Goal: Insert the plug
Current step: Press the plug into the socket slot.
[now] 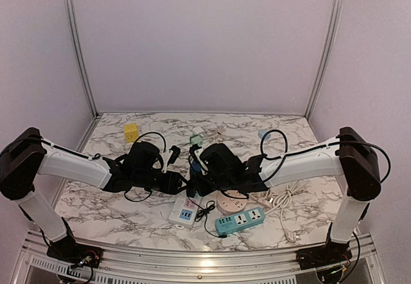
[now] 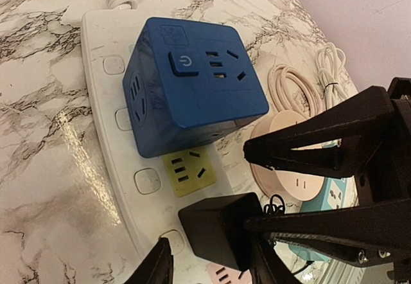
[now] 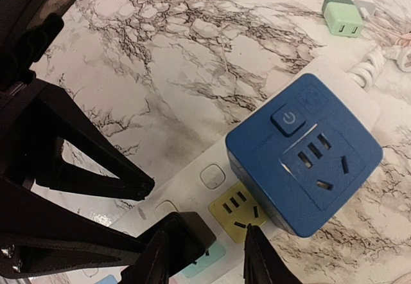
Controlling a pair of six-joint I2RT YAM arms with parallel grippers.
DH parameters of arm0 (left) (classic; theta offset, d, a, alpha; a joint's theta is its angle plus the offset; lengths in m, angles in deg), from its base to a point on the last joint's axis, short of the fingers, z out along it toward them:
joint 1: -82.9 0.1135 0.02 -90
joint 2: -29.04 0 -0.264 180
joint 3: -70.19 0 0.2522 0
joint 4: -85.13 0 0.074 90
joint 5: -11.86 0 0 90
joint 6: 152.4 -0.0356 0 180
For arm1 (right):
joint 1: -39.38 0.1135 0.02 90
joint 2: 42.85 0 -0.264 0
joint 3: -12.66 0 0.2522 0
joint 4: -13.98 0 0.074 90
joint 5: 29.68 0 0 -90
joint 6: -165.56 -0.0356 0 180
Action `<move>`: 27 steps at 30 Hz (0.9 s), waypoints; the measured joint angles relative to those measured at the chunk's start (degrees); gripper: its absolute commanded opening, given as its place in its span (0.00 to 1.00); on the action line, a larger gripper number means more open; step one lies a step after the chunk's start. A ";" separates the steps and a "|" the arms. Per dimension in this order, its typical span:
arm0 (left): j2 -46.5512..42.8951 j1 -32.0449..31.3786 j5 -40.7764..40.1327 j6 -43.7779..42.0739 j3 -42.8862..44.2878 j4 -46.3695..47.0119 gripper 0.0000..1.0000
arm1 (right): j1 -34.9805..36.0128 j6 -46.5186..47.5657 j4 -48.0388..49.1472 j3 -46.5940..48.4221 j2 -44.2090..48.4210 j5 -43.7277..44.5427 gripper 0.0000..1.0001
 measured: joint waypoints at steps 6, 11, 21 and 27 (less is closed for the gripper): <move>0.11 0.02 0.15 0.11 0.00 0.20 0.40 | 0.00 0.24 -0.35 0.20 0.00 0.17 0.37; 0.11 0.02 0.17 0.11 0.00 0.20 0.41 | 0.00 1.09 -1.97 1.27 -0.20 0.28 0.38; 0.09 0.00 -0.24 -0.33 0.52 -0.72 0.45 | 0.00 3.65 -7.48 4.13 -0.35 0.63 0.42; -0.17 0.00 -0.94 -0.55 0.92 -2.08 0.52 | 0.02 5.18 -9.57 5.40 -0.13 0.98 0.45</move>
